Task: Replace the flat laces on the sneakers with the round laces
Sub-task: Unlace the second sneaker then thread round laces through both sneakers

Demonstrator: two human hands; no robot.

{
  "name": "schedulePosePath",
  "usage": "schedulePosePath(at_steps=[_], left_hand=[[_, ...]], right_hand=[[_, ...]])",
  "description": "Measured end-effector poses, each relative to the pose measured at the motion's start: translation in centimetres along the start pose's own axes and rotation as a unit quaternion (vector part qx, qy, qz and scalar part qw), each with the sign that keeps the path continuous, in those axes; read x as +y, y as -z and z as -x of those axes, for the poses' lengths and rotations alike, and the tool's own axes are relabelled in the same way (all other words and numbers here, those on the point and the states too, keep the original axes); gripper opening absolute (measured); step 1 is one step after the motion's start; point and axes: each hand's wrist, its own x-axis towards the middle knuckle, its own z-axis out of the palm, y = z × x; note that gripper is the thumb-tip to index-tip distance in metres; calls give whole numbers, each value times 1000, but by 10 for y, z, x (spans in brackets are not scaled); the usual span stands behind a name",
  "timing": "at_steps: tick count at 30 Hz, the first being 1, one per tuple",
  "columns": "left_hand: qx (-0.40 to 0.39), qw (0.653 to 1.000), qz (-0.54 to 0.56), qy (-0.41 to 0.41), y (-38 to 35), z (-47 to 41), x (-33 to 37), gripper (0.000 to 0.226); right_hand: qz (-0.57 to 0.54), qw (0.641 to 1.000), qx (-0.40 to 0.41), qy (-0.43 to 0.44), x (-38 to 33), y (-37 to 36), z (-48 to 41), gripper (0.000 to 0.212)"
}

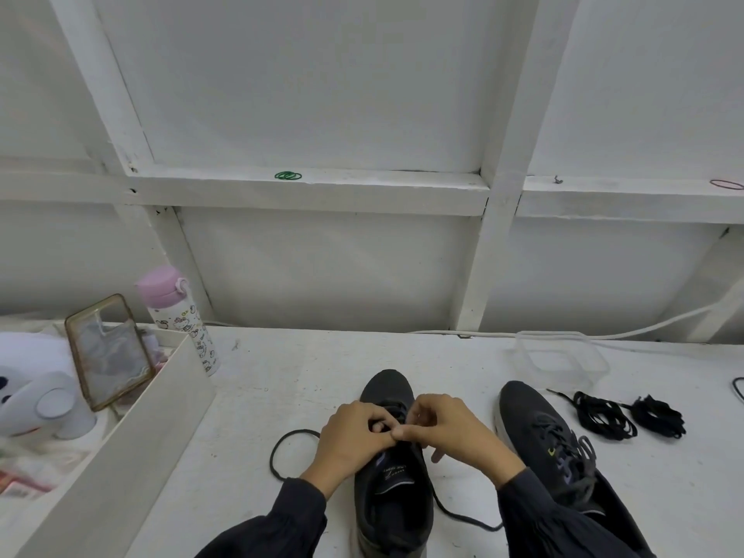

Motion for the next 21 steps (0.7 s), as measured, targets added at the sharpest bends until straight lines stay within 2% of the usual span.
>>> schedulePosePath(at_steps=[4,5,6,8,11,12,13,15,18,21], left_hand=[[17,999,50,1,5,-1,-6,7],[34,997,75,1,7,-2,-8,17],[50,995,91,2,9,-3,-11,26],[63,992,105,-4,12,-4,-10,30],[32,990,134,-20,14,-2,-5,15],[20,988,148,-25,15,-1,-3,8],[12,986,162,-27,16,-1,-3,5],[2,981,194,-9,20,1,-4,13],[-25,971,234,36,26,6,-15,26],[-36,974,220,22,30,12,-29,14]], right_hand=[[-77,996,-14,-39,-3,6,4,25],[-75,996,-11,-42,-3,7,5,22],[-64,997,-6,-40,-2,7,5,21],[-9,1000,5,-18,-4,4,5,18],[102,994,27,26,-12,-5,2,13],[117,992,45,30,-15,-7,1,7],[122,990,61,28,-16,-8,0,11],[113,991,69,16,-16,-11,-1,22],[133,989,65,9,-16,-15,-4,16],[197,979,53,18,-19,-21,-9,18]])
